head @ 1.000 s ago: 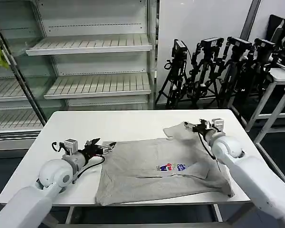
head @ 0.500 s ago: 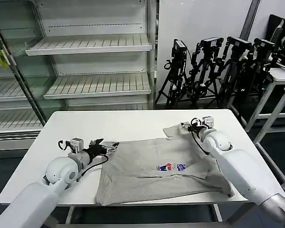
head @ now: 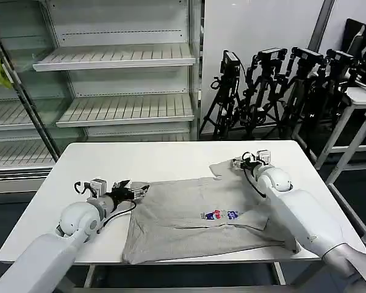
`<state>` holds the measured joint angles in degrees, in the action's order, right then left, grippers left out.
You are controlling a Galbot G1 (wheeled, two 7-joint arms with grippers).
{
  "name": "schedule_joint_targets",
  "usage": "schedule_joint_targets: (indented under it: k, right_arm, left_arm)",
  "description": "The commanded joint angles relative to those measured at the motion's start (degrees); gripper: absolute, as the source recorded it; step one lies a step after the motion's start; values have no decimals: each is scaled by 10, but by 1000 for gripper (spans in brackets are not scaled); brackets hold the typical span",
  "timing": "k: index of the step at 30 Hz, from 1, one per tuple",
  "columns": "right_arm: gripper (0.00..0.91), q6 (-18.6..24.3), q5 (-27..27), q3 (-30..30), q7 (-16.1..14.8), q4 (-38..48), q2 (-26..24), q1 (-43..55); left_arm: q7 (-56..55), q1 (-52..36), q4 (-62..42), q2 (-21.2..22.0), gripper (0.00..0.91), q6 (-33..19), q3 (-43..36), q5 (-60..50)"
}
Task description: Fold and organize the clothes.
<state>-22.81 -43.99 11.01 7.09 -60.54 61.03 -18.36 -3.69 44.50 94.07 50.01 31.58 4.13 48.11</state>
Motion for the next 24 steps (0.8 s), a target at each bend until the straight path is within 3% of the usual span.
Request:
schedule_joint_targets:
  k: [1,6,7,8,9,13,14,15,16,17,20,24]
  right_arm:
    - [907,-1,24,0,-4,28,13,2]
    - [907,0,31,-1,-5,35,21,2]
    - [816,0,33,-1,-6,35,21,2]
    - [675,0,34,-1,-6,35,22,1]
    - [605,0,35,-1,-6,34,21,0]
    - [413,-1,35,-1,-7,29,19,-3]
    - [383,-1,35,-1,-7,28,18,-3]
    - [322,-1,35,-2,-7,26,18,-5]
    - [292,-1,35,-2,-7,25,18,-5]
    - [202,-1,35,-2,-7,24,17,-7]
    - [91,-2,36,-4,-7,21,15,-10]
    - [0,-2,38,-7,-8,17,12,-14]
  left_arm:
    - [9,-2,-25,5,907,-5,-2,-20]
    - [11,-5,-32,9,907,-7,-1,-25]
    - [12,-4,-32,9,887,-7,0,-26]
    - [12,-3,-31,9,806,-7,0,-25]
    - [12,-3,-29,9,655,-7,0,-26]
    - [15,3,-25,8,363,-8,2,-27]
    - [16,4,-24,8,333,-8,2,-28]
    - [17,6,-24,8,222,-9,2,-29]
    - [17,7,-23,8,191,-9,1,-30]
    - [18,8,-24,8,131,-10,1,-31]
    - [20,8,-24,8,50,-12,1,-32]
    - [23,7,-23,7,50,-14,1,-33]
